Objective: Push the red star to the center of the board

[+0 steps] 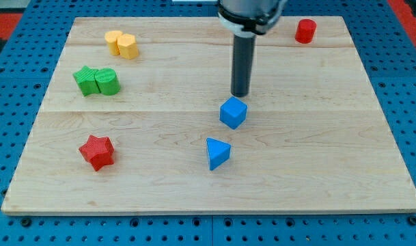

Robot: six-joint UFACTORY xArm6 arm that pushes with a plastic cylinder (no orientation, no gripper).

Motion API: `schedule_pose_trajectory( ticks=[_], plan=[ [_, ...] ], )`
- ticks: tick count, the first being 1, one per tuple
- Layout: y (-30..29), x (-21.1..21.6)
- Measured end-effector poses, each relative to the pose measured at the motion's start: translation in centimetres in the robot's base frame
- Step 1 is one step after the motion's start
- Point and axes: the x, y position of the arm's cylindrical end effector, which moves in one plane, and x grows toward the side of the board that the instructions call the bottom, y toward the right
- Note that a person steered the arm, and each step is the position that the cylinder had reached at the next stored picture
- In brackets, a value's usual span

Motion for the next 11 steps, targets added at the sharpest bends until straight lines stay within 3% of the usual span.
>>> schedule_pose_trajectory(
  ticks=[1, 3, 4, 5, 6, 7, 8, 9, 10, 11],
  plan=[
    [-5.0, 4.0],
    [-6.1, 5.1],
    [-9.3, 3.8],
    [-17.5, 3.2],
    [-25.6, 5.4],
    [-28.1, 9.7],
    [-25.9, 13.9],
    [-25.3, 11.9],
    [-18.6, 11.1],
    [-14.9, 7.4]
  ],
)
